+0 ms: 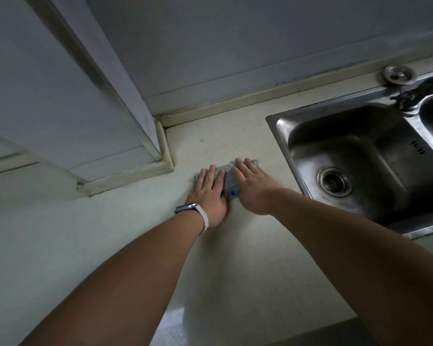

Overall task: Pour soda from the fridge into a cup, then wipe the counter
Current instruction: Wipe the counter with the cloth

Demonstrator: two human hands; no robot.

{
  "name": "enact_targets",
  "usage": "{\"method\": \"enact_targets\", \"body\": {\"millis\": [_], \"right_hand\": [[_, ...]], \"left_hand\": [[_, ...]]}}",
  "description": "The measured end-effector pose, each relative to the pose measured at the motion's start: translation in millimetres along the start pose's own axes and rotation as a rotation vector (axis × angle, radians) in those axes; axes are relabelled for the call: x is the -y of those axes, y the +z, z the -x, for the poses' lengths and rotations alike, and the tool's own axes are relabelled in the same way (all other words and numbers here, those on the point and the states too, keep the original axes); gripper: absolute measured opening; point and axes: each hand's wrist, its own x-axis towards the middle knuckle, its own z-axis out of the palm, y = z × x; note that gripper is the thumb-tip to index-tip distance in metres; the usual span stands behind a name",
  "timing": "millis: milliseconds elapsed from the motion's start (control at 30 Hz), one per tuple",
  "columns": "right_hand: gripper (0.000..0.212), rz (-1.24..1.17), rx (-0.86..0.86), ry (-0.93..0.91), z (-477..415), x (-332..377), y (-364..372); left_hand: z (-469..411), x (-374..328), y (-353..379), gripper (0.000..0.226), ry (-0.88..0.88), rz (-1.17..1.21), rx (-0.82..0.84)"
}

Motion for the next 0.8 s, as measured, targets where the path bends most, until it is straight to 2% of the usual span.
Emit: {"method": "enact_targets", "body": {"millis": [200,367,800], "right_hand": [[0.065,-0.007,-0.013,-0.085,-21.3,71.0,8.2],[0.061,0.082,-0.123,-0.151,-46.2,136.0,21.2],[0.063,0.083,-0.1,-0.254,-96.3,284.6,39.4]], "left_hand": [[28.3,76.0,-8.7,0.062,-0.031,-0.012,-0.016],[56.2,142.7,-22.3,0.062,-0.039,-0.048,-0.019],[123.6,295.4,-38.7,0.068,-0.088,-0.081,-0.035]]}}
